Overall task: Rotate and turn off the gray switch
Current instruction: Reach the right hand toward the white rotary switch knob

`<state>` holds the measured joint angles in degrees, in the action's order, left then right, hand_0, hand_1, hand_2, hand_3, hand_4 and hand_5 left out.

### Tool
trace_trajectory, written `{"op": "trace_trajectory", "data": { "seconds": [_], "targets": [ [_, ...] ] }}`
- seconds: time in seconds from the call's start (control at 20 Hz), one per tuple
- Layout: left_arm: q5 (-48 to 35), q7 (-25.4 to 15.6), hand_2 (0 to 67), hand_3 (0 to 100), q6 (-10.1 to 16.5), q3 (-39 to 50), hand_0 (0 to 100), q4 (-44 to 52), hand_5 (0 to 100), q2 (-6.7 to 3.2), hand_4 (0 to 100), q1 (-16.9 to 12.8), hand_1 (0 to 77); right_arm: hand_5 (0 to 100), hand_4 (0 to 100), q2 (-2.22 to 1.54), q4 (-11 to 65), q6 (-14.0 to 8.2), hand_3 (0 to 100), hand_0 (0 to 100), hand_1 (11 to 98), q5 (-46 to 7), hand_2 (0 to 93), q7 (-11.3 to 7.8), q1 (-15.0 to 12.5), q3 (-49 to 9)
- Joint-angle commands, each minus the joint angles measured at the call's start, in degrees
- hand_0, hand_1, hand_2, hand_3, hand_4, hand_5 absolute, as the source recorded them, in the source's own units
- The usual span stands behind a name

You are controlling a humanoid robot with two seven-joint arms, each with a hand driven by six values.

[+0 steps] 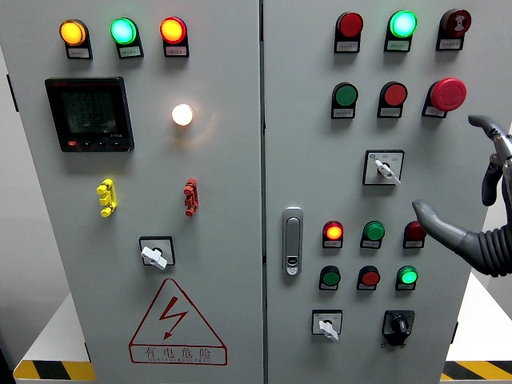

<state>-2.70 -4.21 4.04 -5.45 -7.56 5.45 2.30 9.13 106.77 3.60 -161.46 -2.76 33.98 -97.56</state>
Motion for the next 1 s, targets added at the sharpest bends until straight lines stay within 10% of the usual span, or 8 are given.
{"op": "trace_trajectory", "data": {
  "seconds": [0.0, 0.35, 0.95],
  "targets": [
    [0.0, 0.0, 13.4, 19, 0.0, 0.0, 85, 0.0, 11, 0.0, 8, 0.1, 0.0, 100, 100, 0.01, -0.3, 0.0, 93, 0, 38.6, 0.0, 24.6, 0.12, 0.0, 0.0],
    [0.0, 0.0, 13.4, 19, 0.0, 0.0, 85, 0.0, 11, 0.0, 8, 0.0, 0.0, 100, 100, -0.08, -2.3, 0.0, 90, 0, 37.3, 2.2, 48.6, 3.19, 1.3, 0.7],
    [0.0, 0.0, 13.4, 19, 0.0, 0.0, 85, 0.0, 11, 0.0, 8, 0.1, 0.0, 100, 100, -0.26, -8.0, -0.3, 88, 0, 36.4, 2.5, 60.1, 5.66, 4.6, 3.0]
  ]
}}
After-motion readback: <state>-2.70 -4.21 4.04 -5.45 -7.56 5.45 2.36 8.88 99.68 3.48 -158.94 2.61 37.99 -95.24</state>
